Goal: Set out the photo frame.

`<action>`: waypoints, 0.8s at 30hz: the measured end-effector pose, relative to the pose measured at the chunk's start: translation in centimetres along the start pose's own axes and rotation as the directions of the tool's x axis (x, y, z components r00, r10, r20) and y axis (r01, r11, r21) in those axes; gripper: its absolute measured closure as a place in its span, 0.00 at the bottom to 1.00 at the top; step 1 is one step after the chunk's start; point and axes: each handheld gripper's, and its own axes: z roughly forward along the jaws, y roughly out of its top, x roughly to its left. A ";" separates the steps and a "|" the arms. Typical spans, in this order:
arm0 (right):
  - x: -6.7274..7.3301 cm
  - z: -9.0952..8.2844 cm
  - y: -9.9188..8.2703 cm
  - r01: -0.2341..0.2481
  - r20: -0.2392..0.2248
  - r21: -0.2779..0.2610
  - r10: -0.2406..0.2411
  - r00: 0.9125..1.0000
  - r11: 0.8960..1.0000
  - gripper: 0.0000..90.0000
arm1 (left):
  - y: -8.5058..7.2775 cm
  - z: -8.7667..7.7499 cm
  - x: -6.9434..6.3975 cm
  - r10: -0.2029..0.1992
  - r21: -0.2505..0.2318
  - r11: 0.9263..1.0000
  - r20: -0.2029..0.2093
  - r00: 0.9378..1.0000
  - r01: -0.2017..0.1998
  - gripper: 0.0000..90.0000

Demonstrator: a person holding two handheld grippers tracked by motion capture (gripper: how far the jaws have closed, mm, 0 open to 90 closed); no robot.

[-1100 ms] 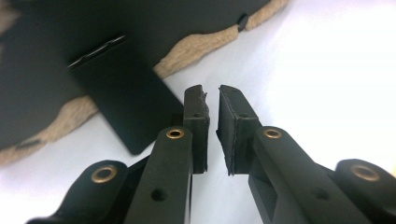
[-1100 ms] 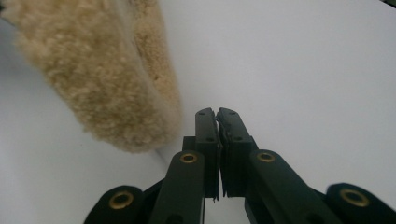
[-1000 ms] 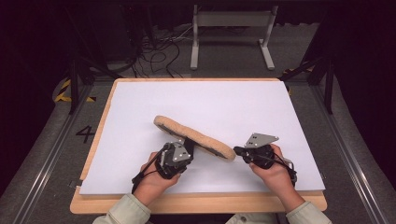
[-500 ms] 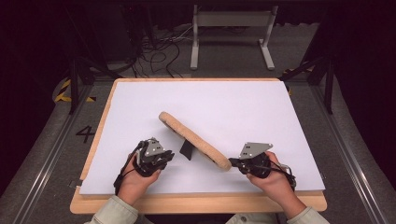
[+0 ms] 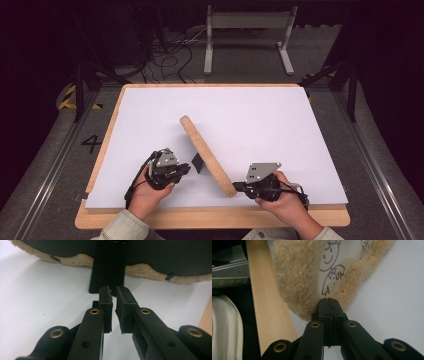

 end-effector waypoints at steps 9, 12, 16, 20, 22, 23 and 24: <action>0.1 0.2 0.1 -0.002 -0.020 -0.013 0.002 1.000 1.000 1.00 | 0.4 2.3 -1.1 -0.013 0.011 1.000 0.114 0.993 0.012 1.00; -0.3 -0.1 0.0 -0.019 -0.002 -0.024 0.019 1.000 1.000 1.00 | 0.5 3.8 -1.2 -0.037 0.018 0.999 0.138 0.990 0.035 1.00; -0.6 -0.4 -0.2 -0.027 0.009 -0.032 0.027 1.000 0.999 1.00 | 0.6 4.8 -1.2 -0.038 0.014 0.999 0.123 0.992 0.037 1.00; -0.7 -0.6 -0.4 -0.033 0.012 -0.037 0.034 0.999 0.999 1.00 | 0.4 5.4 -0.6 -0.070 0.025 0.997 0.109 0.992 0.068 1.00; -0.7 -0.6 -0.4 -0.031 0.012 -0.037 0.032 0.999 0.999 1.00 | 0.4 5.4 -0.6 -0.074 0.030 0.997 0.104 0.992 0.071 1.00; -0.7 -0.6 -0.4 -0.031 0.012 -0.039 0.031 0.999 0.999 1.00 | 0.5 5.3 -0.7 -0.061 0.032 0.998 0.075 0.995 0.058 1.00; -0.7 -0.6 -0.4 -0.031 0.012 -0.039 0.031 0.999 0.999 1.00 | 0.5 5.3 -0.7 -0.041 0.033 0.999 0.051 0.998 0.039 1.00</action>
